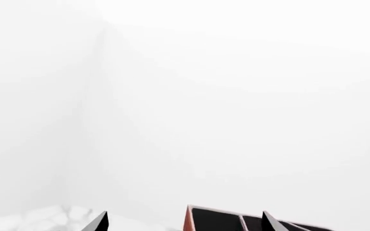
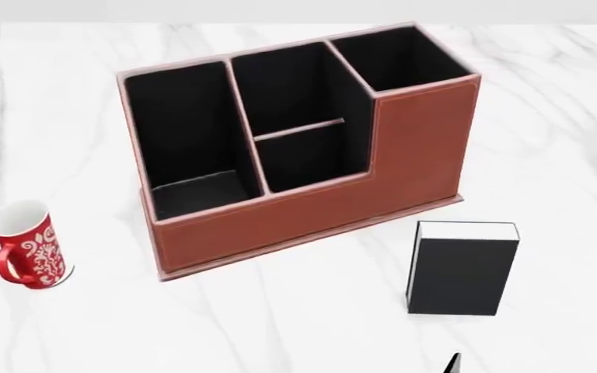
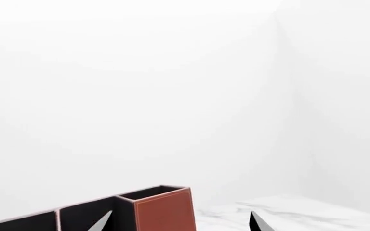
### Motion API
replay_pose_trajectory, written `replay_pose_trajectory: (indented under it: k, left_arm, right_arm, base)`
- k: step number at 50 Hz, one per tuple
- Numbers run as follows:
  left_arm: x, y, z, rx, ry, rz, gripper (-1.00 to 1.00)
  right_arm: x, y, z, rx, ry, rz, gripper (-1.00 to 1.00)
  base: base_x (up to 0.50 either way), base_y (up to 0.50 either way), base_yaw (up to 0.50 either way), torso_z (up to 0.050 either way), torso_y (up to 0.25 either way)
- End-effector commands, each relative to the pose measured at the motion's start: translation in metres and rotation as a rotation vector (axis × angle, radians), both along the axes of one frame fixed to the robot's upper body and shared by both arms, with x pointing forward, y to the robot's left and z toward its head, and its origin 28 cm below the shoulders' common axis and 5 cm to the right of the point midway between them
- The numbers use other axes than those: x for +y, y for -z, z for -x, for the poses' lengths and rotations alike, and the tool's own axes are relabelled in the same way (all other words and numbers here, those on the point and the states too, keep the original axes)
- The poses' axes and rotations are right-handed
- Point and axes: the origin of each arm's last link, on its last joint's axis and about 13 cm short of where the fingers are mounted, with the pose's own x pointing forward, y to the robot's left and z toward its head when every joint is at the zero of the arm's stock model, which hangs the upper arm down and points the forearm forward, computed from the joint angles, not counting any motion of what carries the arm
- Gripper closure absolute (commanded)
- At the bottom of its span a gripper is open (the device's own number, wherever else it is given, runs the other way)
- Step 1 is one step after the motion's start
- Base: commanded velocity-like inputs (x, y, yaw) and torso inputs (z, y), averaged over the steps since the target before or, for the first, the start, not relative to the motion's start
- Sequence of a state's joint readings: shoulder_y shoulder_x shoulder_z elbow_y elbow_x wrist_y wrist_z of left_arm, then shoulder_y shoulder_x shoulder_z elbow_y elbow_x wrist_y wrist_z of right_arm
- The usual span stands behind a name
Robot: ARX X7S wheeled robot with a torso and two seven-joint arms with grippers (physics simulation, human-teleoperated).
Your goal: Pick up the book and place it in the back compartment of the caddy.
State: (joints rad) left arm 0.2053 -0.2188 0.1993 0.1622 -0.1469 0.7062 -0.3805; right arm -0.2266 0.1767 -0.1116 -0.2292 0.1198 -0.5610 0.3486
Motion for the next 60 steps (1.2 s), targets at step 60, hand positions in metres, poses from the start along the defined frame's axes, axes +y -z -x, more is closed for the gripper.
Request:
replay_pose_trajectory:
  k: [60]
  left_arm:
    - [0.002,-0.0003,-0.0005,0.005,0.005,0.026,-1.0]
  right_arm:
    - [-0.0028,-0.0021,0.0002,-0.007,0.008,-0.015,-1.0]
  base:
    - [0.0,-0.12,0.0,0.0,0.0]
